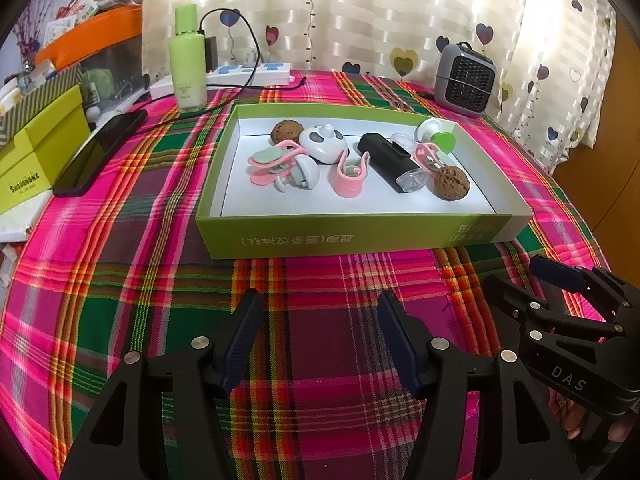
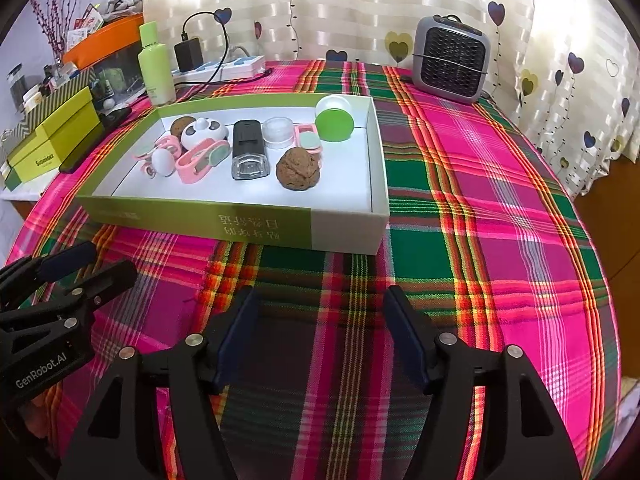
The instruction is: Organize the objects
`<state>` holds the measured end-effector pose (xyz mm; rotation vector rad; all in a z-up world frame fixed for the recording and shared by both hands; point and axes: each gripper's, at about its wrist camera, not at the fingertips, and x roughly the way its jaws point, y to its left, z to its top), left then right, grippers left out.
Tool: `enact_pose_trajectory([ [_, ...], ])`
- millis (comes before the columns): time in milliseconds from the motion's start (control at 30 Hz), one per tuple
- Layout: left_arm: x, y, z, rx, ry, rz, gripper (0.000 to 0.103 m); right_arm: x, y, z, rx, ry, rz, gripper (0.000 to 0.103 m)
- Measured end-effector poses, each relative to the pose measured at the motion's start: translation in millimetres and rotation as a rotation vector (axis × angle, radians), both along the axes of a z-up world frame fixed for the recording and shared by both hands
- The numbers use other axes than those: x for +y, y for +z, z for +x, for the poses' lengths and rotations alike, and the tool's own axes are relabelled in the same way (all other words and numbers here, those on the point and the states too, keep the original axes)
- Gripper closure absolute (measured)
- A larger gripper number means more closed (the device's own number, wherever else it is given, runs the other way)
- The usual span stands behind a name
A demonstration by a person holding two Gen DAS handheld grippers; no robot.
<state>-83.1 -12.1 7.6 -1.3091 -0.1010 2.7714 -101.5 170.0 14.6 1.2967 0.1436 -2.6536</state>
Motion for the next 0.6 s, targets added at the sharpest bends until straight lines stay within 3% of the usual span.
enact_pose_trajectory([
  [600, 0.5, -0.3, -0.1, 0.0, 0.0, -0.007, 0.043, 0.1, 0.0, 0.0, 0.0, 0.0, -0.001, 0.037],
])
